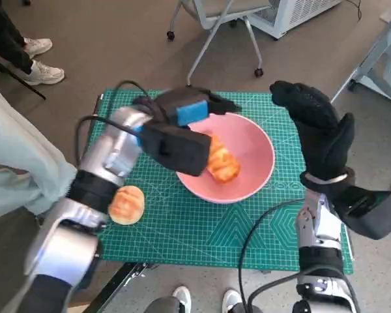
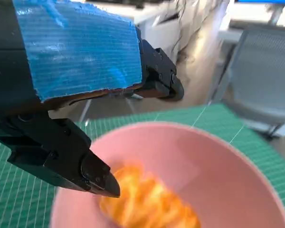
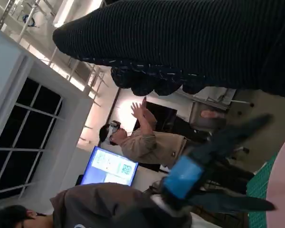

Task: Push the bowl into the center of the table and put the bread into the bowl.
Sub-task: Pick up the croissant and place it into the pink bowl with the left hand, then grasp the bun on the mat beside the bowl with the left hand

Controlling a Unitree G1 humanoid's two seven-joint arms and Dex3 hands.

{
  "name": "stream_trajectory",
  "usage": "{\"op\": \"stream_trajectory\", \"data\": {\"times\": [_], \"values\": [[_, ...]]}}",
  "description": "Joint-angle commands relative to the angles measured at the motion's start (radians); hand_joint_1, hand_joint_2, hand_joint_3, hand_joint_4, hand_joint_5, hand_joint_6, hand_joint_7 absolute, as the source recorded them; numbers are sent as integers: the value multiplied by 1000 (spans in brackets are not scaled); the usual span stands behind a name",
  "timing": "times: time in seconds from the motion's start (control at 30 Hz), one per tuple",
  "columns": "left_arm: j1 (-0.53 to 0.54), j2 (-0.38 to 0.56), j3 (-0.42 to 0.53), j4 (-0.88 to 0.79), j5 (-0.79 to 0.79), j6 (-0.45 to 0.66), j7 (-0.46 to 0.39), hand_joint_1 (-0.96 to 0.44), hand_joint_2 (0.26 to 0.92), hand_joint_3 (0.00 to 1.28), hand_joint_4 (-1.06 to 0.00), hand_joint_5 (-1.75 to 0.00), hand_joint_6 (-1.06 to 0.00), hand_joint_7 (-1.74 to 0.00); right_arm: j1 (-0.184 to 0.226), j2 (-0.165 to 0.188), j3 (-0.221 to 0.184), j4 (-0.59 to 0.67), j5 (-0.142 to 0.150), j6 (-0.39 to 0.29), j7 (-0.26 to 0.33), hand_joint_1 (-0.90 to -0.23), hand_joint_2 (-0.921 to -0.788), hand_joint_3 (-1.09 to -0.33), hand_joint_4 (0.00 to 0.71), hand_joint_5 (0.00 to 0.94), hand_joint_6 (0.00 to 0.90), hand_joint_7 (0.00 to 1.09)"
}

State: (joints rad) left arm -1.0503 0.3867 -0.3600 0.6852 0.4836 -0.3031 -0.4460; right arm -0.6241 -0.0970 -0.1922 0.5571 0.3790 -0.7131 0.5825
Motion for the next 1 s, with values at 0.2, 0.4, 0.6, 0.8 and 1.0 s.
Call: {"op": "stream_trajectory", "data": {"times": [0.2, 0.4, 0.6, 0.8, 1.0], "values": [[169, 125, 125, -348, -98, 110, -95, -431, 807, 24, -78, -4, -274, -7, 21, 13, 2, 28, -2, -5, -3, -695, -921, -712, 195, 0, 40, 559], [313, 225, 221, -536, -105, 115, -74, -395, 806, 14, -96, -10, -302, -17, 28, 16, 3, 11, 3, 2, -4, -695, -921, -713, 194, 0, 40, 557], [454, 313, 311, -622, -124, 79, -60, -367, 796, 5, -122, -16, -319, -21, 32, 18, 1, 7, 11, 6, 0, -694, -921, -711, 195, 2, 43, 555], [561, 378, 362, -702, -133, 97, -91, -354, 791, 1, -136, -14, -316, -15, 30, 21, 4, 8, 12, 6, 1, -691, -921, -710, 195, 2, 46, 552], [673, 435, 406, -783, -147, 125, -133, -325, 763, 0, -137, -7, -286, -2, 28, 20, 6, 12, 16, 10, 7, -686, -921, -712, 195, 1, 46, 550]]}}
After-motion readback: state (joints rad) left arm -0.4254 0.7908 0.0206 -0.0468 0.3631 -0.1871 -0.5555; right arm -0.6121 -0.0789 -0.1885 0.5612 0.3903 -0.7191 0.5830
